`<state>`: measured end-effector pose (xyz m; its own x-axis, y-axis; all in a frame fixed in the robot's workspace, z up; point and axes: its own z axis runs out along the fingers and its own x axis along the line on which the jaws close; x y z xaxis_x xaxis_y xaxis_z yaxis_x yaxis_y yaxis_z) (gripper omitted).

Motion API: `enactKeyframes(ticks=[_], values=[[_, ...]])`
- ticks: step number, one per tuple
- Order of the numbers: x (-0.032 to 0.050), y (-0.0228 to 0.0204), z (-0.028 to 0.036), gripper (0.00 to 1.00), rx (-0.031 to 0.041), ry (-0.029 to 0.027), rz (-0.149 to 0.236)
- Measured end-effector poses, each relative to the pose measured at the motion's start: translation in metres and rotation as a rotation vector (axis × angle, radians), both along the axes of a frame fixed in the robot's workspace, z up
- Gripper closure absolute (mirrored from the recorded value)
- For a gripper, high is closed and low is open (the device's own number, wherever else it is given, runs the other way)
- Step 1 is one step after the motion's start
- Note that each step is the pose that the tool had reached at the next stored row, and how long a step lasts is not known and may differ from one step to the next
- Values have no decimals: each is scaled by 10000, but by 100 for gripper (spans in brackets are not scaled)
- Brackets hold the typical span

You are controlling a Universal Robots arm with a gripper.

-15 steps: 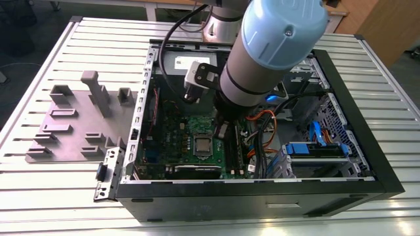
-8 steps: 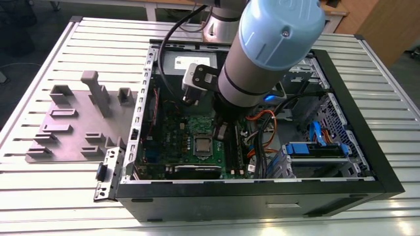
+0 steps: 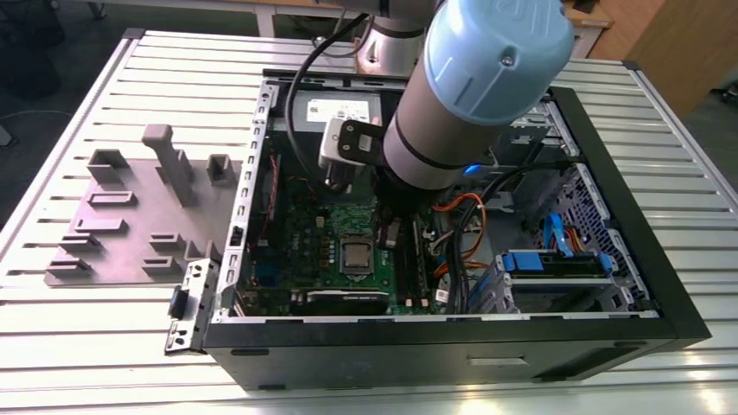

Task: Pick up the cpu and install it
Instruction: 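Install the first cpu locking lever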

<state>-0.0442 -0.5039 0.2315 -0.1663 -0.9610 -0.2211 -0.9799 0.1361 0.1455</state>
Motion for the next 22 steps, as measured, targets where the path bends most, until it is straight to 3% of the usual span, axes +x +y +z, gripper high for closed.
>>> enactKeyframes(ticks=[4,7,16,22], values=[[5,0,-4,89,-34,-6,5],[5,0,-7,89,-97,-43,64],[4,0,-10,89,-98,-102,954],[24,0,-12,89,-95,-104,968]])
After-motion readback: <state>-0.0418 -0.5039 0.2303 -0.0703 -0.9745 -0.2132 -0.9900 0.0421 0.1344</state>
